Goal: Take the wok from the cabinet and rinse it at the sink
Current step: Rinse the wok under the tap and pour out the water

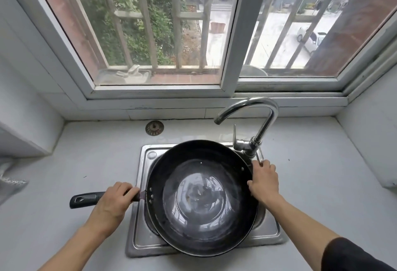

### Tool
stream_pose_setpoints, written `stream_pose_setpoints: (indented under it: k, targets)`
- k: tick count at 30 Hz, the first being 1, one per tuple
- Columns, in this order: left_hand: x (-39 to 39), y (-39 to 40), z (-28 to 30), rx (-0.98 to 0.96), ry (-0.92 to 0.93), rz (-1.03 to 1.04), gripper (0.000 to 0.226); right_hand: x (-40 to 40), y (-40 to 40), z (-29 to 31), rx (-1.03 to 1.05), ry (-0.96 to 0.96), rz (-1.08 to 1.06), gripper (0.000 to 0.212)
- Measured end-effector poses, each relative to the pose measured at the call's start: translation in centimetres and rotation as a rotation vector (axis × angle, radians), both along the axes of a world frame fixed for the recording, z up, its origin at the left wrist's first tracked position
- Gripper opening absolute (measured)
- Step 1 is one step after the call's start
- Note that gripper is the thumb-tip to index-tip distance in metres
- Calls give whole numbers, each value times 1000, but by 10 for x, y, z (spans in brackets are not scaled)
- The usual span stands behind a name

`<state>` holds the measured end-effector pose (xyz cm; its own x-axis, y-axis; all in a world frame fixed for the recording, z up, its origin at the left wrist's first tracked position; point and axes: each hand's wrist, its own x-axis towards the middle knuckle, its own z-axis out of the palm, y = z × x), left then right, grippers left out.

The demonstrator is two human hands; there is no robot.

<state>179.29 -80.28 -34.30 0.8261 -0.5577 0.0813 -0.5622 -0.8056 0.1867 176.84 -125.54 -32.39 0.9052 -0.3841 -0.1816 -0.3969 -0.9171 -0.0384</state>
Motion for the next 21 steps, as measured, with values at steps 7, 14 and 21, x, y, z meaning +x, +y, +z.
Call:
stream_pose_setpoints:
  k: [7,14,21]
  targets:
    - [2,-1,0,2,5,17,43,2,3,-4,2,8,9,55]
    - [2,-8,0,25,49,89,42,4,4,3,-23,-1,68,56]
    - [-1,-14,-7,32,136,174,39,3,7,15,19,-55,115,51]
